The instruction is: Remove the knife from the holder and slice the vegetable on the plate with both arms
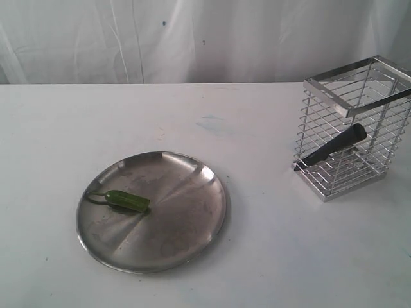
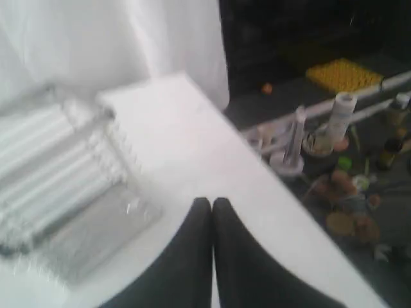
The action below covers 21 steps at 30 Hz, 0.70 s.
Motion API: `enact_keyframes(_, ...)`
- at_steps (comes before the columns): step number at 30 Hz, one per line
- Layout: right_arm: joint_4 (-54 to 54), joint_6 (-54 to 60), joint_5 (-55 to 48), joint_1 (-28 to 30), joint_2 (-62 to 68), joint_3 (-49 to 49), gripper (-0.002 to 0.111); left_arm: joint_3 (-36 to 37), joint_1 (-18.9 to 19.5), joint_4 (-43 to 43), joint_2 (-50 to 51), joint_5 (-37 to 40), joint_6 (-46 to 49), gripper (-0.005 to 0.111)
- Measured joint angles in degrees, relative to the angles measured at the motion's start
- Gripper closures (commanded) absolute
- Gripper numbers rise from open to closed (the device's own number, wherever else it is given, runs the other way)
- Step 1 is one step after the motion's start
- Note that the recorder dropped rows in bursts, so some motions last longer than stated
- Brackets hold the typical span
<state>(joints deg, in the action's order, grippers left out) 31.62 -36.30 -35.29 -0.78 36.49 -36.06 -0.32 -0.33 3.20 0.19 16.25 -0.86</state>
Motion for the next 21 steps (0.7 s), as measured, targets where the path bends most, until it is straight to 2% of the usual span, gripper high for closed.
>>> enact_keyframes(1,-15.41,18.37,-3.62,-0.69,2.28,0.09,0.108,0.0,0.0,0.0,0.0,0.0,0.0,0.107)
enact_keyframes(2,-22.91,25.86,-5.57,-1.16,3.54,0.09,0.108,0.0,0.0,0.0,0.0,0.0,0.0,0.107)
enact_keyframes(4,-33.23,34.62,-8.87,-1.7,5.59,-0.03,0.108,0.0,0.0,0.0,0.0,0.0,0.0,0.107)
enact_keyframes(6,-38.18,39.6,-11.19,-1.91,8.53,-1.72,0.108,0.0,0.0,0.0,0.0,0.0,0.0,0.107)
enact_keyframes(7,-38.66,40.37,-11.32,-1.91,9.33,-2.58,0.104,0.0,0.0,0.0,0.0,0.0,0.0,0.107)
enact_keyframes(9,-40.93,41.64,-11.32,-2.38,11.47,-5.59,0.09,0.0,0.0,0.0,0.0,0.0,0.0,0.107)
enact_keyframes(13,-41.87,45.49,-8.98,-5.54,15.18,-7.19,0.04,0.0,0.0,0.0,0.0,0.0,0.0,0.107)
enact_keyframes(14,-41.87,46.67,-7.54,-6.38,16.72,-7.19,0.037,0.0,0.0,0.0,0.0,0.0,0.0,0.107)
enact_keyframes(21,-42.01,47.89,2.67,-8.31,25.45,-7.23,0.038,0.0,0.0,0.0,0.0,0.0,0.0,0.107)
